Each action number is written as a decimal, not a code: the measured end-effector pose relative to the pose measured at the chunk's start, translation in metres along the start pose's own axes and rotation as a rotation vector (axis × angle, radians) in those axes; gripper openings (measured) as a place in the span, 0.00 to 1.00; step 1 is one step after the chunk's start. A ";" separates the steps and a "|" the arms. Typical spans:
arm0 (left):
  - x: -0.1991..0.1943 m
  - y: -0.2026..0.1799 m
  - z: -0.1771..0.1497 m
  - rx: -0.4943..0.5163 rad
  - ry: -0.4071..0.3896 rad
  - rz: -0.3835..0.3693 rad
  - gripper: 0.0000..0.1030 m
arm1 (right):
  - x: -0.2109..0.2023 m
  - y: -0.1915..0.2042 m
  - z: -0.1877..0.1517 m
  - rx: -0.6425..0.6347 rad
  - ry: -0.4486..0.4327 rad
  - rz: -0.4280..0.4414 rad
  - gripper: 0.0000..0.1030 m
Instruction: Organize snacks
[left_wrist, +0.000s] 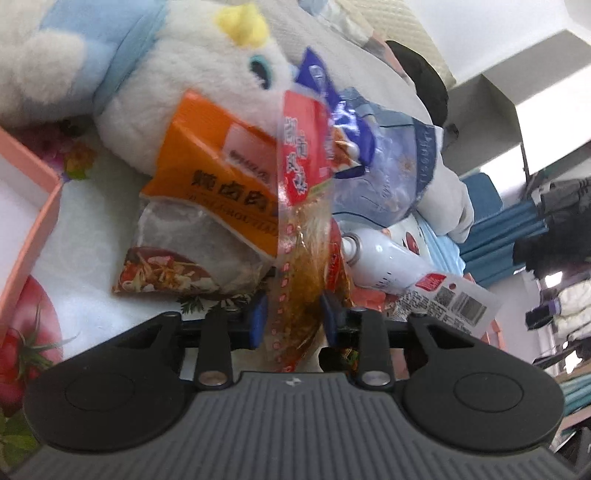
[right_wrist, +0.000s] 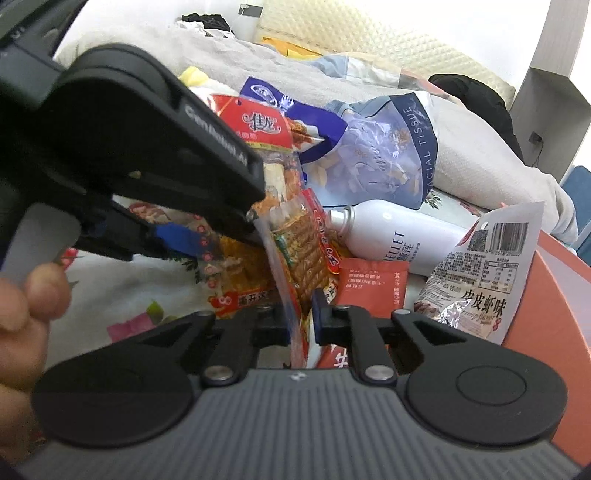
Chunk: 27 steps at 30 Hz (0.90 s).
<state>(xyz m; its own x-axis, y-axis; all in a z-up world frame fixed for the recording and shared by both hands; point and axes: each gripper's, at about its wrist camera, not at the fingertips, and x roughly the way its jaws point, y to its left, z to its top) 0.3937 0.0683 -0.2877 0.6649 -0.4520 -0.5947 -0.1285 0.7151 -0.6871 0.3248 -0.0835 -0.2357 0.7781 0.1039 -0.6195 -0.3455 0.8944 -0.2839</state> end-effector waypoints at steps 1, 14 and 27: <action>-0.004 -0.005 -0.001 0.019 -0.011 0.011 0.28 | -0.001 0.000 0.001 -0.001 -0.002 0.002 0.11; -0.083 -0.033 -0.033 0.136 -0.044 0.062 0.08 | -0.065 -0.009 -0.005 0.057 -0.040 0.032 0.08; -0.156 -0.037 -0.083 0.160 -0.069 0.130 0.07 | -0.120 -0.017 -0.029 0.148 -0.008 0.122 0.08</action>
<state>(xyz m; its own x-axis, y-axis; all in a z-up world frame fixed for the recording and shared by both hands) 0.2334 0.0680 -0.2047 0.6998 -0.3167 -0.6402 -0.1019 0.8429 -0.5283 0.2219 -0.1236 -0.1776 0.7397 0.2180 -0.6366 -0.3569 0.9291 -0.0965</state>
